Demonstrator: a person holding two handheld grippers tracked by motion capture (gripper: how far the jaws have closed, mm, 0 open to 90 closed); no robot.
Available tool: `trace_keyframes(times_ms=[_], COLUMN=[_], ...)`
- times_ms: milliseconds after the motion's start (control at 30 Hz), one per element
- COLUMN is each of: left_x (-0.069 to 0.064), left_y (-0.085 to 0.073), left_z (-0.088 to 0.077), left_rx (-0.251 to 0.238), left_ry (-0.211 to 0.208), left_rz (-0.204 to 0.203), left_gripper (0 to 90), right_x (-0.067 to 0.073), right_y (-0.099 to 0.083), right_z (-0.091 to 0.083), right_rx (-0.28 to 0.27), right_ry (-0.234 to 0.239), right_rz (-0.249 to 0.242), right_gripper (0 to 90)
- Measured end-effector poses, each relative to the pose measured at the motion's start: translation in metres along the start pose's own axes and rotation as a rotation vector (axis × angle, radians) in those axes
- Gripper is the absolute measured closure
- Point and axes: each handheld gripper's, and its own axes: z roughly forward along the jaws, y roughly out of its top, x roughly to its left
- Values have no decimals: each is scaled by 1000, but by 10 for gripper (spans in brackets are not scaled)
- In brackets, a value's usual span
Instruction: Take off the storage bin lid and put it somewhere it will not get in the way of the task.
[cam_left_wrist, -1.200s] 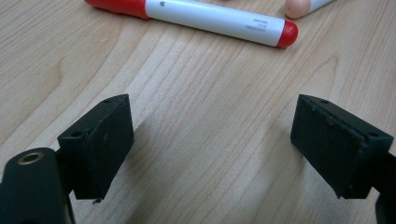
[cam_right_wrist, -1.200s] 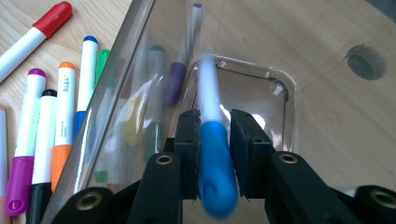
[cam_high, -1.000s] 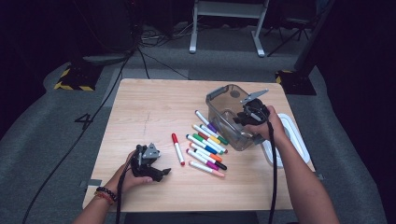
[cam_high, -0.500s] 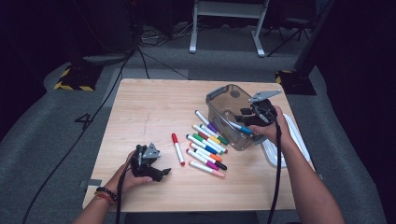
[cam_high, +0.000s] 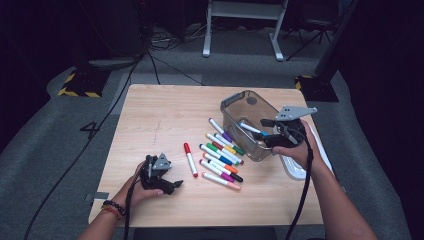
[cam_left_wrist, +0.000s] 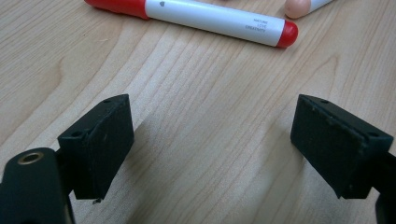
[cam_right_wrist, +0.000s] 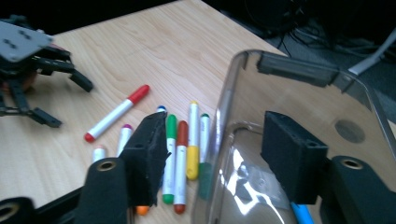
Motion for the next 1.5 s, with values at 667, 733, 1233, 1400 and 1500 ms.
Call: trace_keyframes(times_ms=[667, 733, 1233, 1400, 1500], left_x=[0, 0, 0, 0, -1], left_y=[0, 0, 0, 0, 0], left_z=[0, 0, 0, 0, 0], left_rx=[0, 0, 0, 0, -1], left_ry=[1, 1, 1, 1, 2], left_rz=[-1, -3, -3, -3, -4], left_gripper=[138, 138, 138, 138, 138], right_x=[66, 71, 99, 99, 99], right_y=[-32, -37, -95, -106, -109], right_z=[1, 5, 61, 72, 75], right_rx=[-14, -10, 152, 183, 193], right_ry=[144, 159, 258, 259, 251], right_rz=[-98, -100, -130, -123, -127], right_gripper=[370, 362, 477, 493, 493])
